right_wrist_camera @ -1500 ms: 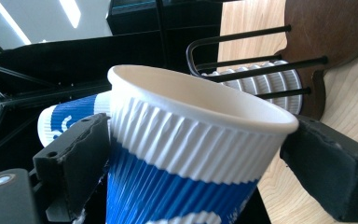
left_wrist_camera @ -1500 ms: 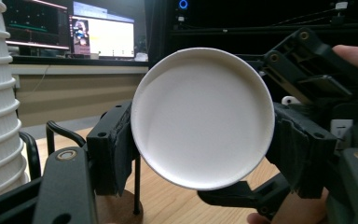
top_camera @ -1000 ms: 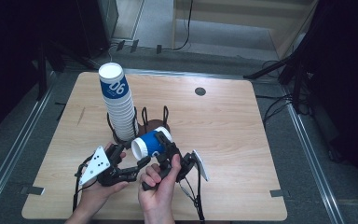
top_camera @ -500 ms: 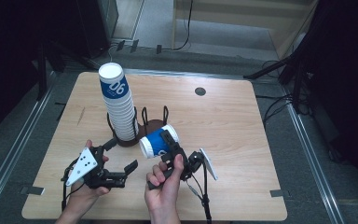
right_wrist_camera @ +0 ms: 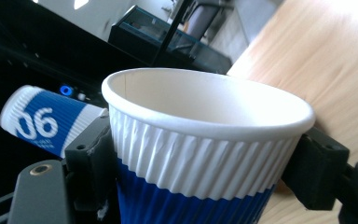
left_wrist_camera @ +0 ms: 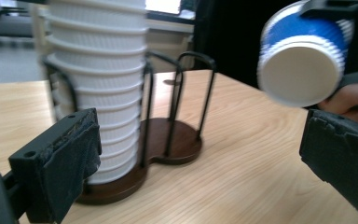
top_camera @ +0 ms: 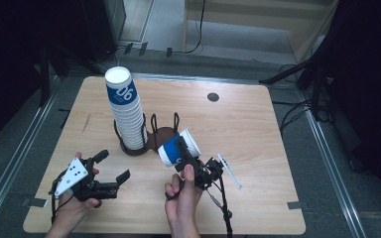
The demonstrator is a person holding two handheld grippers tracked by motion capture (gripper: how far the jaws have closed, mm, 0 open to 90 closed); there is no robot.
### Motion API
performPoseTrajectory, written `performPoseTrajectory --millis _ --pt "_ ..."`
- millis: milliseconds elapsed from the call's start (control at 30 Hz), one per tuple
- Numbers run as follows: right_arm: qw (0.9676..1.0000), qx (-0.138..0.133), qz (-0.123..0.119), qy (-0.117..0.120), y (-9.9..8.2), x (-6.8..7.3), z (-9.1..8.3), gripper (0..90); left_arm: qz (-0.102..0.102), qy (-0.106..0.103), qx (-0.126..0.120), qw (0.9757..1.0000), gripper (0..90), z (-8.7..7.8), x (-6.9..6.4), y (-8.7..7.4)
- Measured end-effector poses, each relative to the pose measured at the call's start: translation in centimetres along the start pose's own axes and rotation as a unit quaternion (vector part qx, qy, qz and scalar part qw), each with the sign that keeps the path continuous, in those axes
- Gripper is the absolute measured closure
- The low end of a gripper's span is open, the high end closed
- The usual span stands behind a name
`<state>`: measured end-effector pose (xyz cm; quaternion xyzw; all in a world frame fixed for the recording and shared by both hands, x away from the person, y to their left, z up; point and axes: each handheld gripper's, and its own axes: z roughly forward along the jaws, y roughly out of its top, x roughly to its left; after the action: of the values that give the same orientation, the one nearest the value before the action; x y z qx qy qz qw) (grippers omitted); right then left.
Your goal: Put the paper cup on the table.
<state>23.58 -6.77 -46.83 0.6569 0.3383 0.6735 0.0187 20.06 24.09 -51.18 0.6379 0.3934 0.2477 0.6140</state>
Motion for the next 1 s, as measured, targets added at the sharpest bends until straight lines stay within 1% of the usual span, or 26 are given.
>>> performPoseTrajectory --millis 33,100,233,267,333,367,433,467,533,700,833,867,933,1000 --pt "0.9999 -0.003 -0.013 -0.005 0.0 0.1 -0.1 21.0 -0.005 0.004 0.002 1.0 0.0 -0.1 0.3 -0.1" --pt "0.9996 -0.005 -0.028 -0.007 0.1 0.2 -0.2 21.0 -0.01 0.011 0.001 0.9999 0.0 -0.2 0.8 -0.2" --pt "0.9974 -0.013 -0.068 -0.018 0.2 0.5 -0.3 20.9 -0.01 0.028 0.005 0.9995 0.0 -0.6 1.7 -0.5" --pt "0.9963 -0.016 -0.081 -0.02 0.2 0.5 -0.3 20.9 -0.013 0.034 0.006 0.9993 0.0 -0.6 1.9 -0.5" --pt "0.9941 -0.02 -0.104 -0.025 0.2 0.6 -0.3 20.9 -0.013 0.057 0.01 0.9983 0.0 -0.8 2.4 -0.6" --pt "0.993 -0.022 -0.113 -0.025 0.2 0.7 -0.3 20.9 -0.017 0.064 0.011 0.9978 0.0 -0.8 2.6 -0.7" --pt "0.9903 -0.025 -0.134 -0.027 0.3 0.8 -0.4 20.9 -0.023 0.07 0.012 0.9972 0.0 -1.0 3.0 -0.9" --pt "0.9891 -0.026 -0.143 -0.027 0.4 0.8 -0.4 20.8 -0.022 0.075 0.014 0.9968 0.0 -1.0 3.3 -0.9" --pt "0.9857 -0.026 -0.164 -0.03 0.5 1.0 -0.5 20.8 -0.026 0.082 0.014 0.9962 0.0 -1.2 3.6 -1.0" --pt "0.974 -0.037 -0.22 -0.041 0.8 1.3 -0.5 20.7 -0.039 0.096 0.012 0.9945 0.0 -1.7 4.5 -0.9" --pt "0.9599 -0.045 -0.271 -0.055 1.0 1.7 -0.3 20.6 -0.041 0.107 0.015 0.9933 0.0 -2.0 5.0 -0.9" --pt "0.9562 -0.048 -0.283 -0.057 1.1 1.8 -0.3 20.6 -0.044 0.11 0.015 0.9929 0.0 -2.0 5.1 -1.0" --pt "0.9506 -0.05 -0.301 -0.058 1.3 1.9 -0.2 20.6 -0.047 0.113 0.015 0.9923 0.0 -2.2 5.4 -0.9" --pt "0.9412 -0.056 -0.326 -0.067 1.6 2.0 -0.1 20.6 -0.05 0.116 0.013 0.9919 0.0 -2.3 5.5 -0.9"
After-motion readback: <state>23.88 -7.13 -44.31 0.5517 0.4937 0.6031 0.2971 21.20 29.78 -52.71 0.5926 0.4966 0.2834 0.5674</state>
